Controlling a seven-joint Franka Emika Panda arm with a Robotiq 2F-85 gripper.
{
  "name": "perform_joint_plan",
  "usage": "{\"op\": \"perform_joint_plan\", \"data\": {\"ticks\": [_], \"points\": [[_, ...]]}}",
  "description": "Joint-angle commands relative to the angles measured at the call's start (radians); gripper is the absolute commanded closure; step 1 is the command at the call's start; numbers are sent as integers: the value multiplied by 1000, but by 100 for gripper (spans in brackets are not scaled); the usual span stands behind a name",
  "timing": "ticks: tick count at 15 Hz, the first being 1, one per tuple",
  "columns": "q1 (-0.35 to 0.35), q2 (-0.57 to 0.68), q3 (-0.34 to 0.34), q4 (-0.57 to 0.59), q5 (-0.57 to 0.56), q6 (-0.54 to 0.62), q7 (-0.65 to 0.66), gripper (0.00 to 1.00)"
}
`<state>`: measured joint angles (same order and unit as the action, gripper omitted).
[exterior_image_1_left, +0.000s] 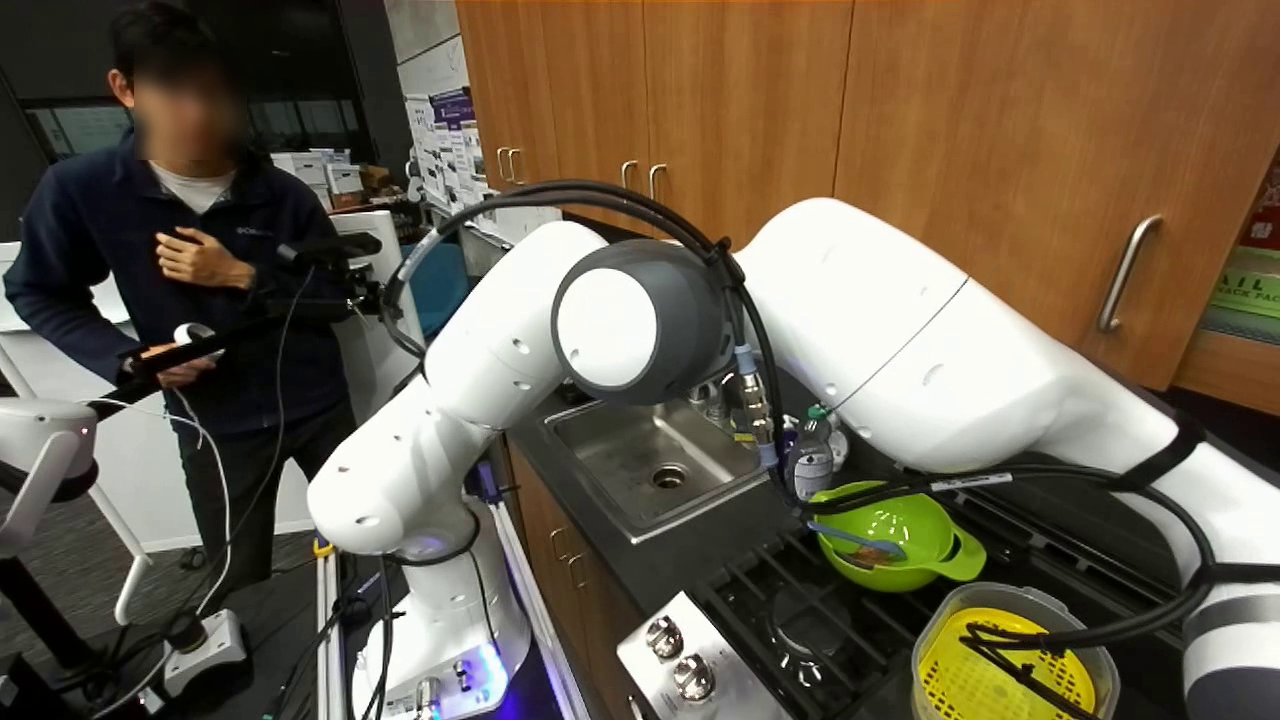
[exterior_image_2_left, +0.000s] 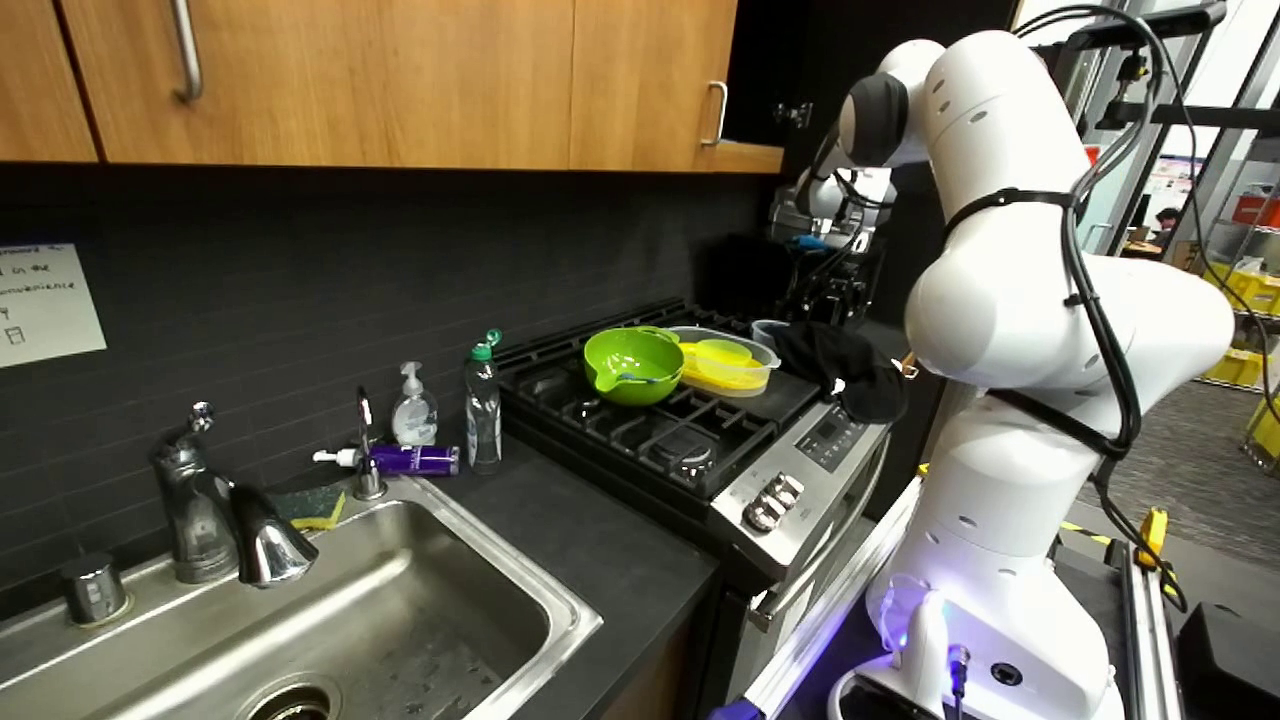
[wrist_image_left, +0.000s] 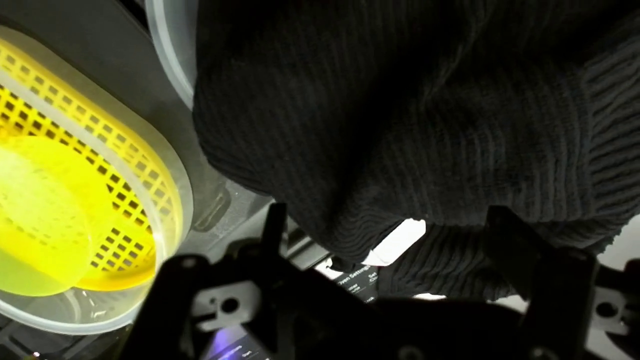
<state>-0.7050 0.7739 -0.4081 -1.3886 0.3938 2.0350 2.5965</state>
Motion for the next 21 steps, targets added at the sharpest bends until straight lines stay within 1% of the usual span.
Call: {"op": "perform_joint_plan", "data": {"ticks": [1, 3, 4, 8, 13, 21], "points": [[-21, 5, 27, -12, -8, 47, 2, 0], [-27, 20, 30, 1, -8, 55, 10, 0], [-21, 32, 18, 13, 3, 55, 4, 0], [-20, 50, 13, 31, 3, 66, 4, 0], [-16, 78, 4, 70, 9, 55, 4, 0], [-18, 169, 0, 205, 8, -5, 4, 0]]}}
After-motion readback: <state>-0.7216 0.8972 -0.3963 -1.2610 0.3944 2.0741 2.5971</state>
